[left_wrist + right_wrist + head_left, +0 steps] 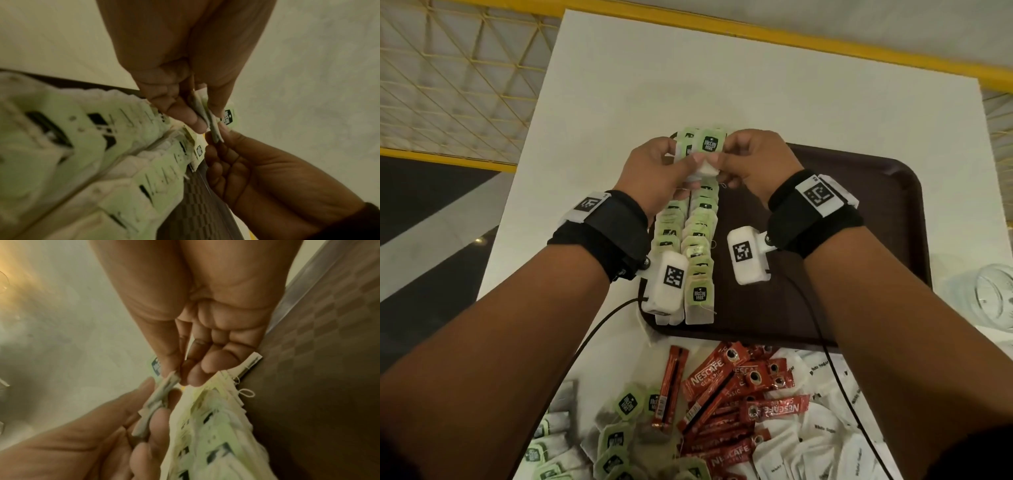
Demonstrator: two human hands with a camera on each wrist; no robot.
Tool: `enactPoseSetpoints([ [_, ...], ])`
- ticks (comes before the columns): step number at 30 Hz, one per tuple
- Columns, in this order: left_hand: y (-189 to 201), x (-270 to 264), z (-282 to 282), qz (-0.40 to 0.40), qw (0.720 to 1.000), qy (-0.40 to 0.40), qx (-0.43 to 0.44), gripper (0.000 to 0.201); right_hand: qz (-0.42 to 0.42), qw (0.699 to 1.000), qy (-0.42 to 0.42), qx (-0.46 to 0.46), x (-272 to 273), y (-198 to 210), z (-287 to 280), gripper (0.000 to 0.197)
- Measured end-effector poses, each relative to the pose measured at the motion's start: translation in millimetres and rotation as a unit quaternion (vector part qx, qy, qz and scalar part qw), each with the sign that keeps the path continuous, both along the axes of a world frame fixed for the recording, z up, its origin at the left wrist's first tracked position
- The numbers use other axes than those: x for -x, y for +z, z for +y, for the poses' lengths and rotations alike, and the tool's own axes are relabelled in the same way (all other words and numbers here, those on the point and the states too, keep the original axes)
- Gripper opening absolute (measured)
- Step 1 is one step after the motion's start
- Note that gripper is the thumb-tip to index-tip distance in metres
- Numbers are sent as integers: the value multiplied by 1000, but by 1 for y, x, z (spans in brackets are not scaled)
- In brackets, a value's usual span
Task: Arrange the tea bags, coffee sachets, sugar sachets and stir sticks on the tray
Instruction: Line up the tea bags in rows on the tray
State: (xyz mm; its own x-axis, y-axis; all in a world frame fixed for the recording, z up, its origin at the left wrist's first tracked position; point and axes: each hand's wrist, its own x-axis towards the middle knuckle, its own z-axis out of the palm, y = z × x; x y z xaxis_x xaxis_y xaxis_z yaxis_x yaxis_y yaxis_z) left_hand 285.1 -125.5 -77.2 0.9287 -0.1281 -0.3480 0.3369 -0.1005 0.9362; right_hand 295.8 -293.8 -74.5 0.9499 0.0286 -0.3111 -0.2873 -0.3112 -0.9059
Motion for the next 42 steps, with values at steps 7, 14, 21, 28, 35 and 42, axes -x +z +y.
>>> enactPoseSetpoints([
  [7,3,-7,4,13,999,22,24,20,30,996,-85,-3,-9,-13,-19,6],
  [14,-1,-9,13,-27,999,14,-44,24,36,984,-83,151,-13,-24,-27,12],
  [21,-1,-6,17,-41,998,5,-55,19,32,969,-92,226,-16,-28,-28,17],
  [28,-2,-3,9,-27,999,25,-33,13,-38,990,-32,136,4,-2,-17,19],
  [35,4,3,-2,-26,999,-4,-26,15,-13,999,4,46,23,-4,-13,10],
  [42,5,9,6,-11,999,-3,-51,13,50,990,-97,92,16,-26,-37,20],
])
